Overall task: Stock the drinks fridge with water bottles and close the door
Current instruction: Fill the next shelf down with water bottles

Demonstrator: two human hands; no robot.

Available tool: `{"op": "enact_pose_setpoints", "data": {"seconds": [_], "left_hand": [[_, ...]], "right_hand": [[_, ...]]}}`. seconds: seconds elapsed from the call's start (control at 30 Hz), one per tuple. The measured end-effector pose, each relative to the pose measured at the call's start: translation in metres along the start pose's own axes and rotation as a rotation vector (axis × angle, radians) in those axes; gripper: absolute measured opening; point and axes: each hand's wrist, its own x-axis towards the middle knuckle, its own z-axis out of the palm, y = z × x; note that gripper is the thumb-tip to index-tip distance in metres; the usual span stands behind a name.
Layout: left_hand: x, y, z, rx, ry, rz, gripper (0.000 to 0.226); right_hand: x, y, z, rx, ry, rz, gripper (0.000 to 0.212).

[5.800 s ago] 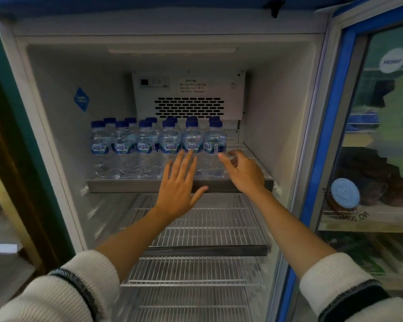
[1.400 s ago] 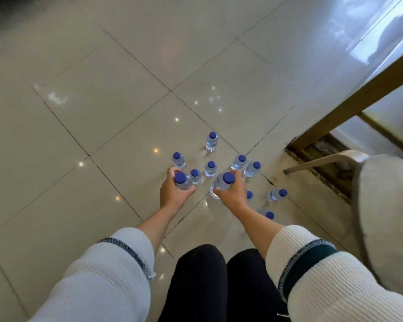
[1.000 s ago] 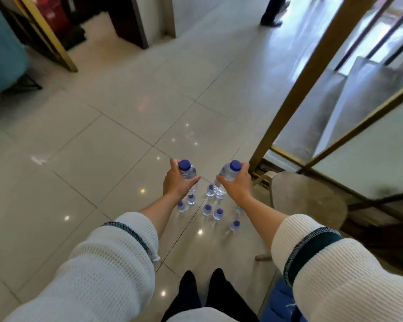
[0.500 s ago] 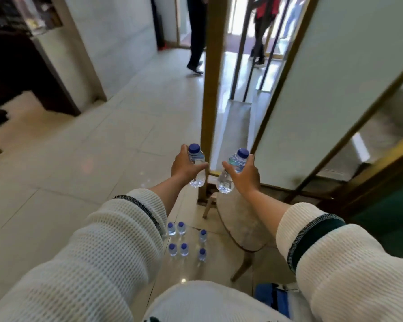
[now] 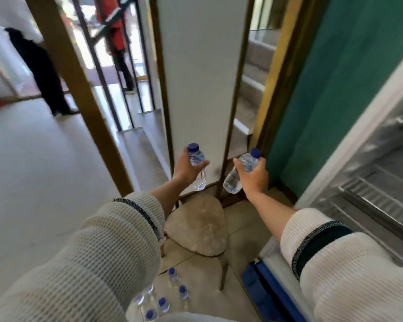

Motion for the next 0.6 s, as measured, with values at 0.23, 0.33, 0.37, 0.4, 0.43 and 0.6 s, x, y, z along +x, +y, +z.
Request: {"op": "enact_pose_setpoints", "data": {"seconds": [0.23, 0.33, 0.37, 0.4, 0.43, 0.6], "left_hand": [[-0.019, 0.035, 0.063, -0.012, -0.206, 0.159, 0.052], [-0.043, 0.054, 0.096, 0.004, -0.323, 0.206, 0.052], [-0.048, 0.059, 0.103, -0.016, -0.339, 0.217, 0.054], [-0.059, 0.067, 0.115, -0.035, -0.377, 0.237, 0.056], [-0.07, 0.077, 0.123, -0.051, -0.41, 0.264, 0.06], [-0.119, 0.134, 0.164, -0.145, -0.554, 0.389, 0.065]], "right_hand": [[-0.041, 0.008, -0.07, 0.039, 0.458, 0.141, 0.062], [-0.066, 0.017, -0.113, 0.001, 0.58, 0.145, 0.061], [-0.071, 0.019, -0.122, 0.004, 0.594, 0.139, 0.06], [-0.081, 0.023, -0.139, 0.006, 0.63, 0.141, 0.059], [-0.09, 0.025, -0.155, 0.022, 0.665, 0.142, 0.058], [-0.121, 0.027, -0.235, 0.058, 0.801, 0.124, 0.055]]}}
